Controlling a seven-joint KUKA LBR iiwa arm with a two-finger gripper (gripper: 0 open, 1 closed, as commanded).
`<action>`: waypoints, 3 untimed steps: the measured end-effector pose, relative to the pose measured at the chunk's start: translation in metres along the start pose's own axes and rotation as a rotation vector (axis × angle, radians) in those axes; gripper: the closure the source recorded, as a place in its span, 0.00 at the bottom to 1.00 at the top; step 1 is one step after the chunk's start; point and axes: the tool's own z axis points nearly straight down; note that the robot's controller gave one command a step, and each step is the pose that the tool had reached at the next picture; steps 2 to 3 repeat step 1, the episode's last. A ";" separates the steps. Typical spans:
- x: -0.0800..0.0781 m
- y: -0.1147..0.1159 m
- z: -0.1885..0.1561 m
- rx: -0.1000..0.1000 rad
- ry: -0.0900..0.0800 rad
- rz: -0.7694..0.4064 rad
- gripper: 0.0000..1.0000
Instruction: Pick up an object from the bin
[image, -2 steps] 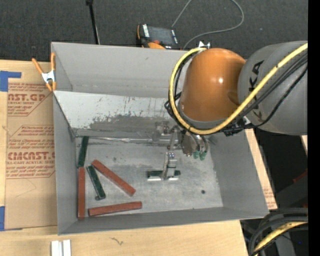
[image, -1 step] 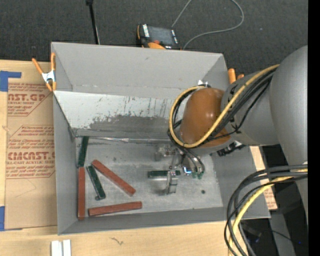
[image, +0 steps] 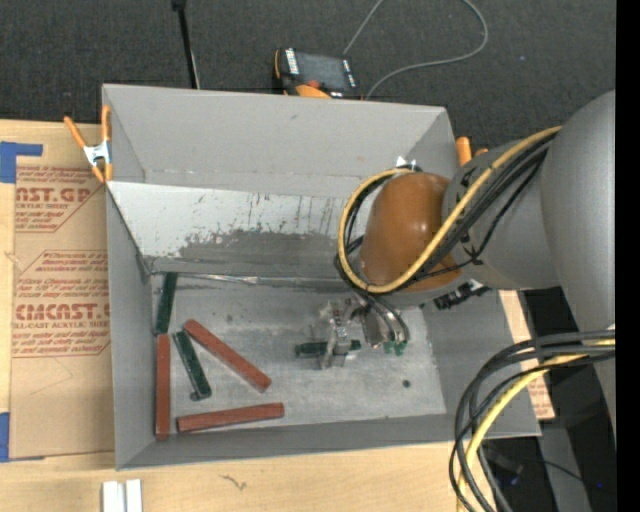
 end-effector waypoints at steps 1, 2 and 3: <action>-0.034 -0.008 -0.149 0.002 -0.010 -0.273 1.00; -0.034 -0.008 -0.149 0.002 -0.010 -0.273 1.00; -0.034 -0.008 -0.149 0.002 -0.010 -0.273 1.00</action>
Offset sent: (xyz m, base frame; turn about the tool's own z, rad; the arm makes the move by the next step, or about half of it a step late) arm 0.0318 -0.0072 0.1453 -0.2720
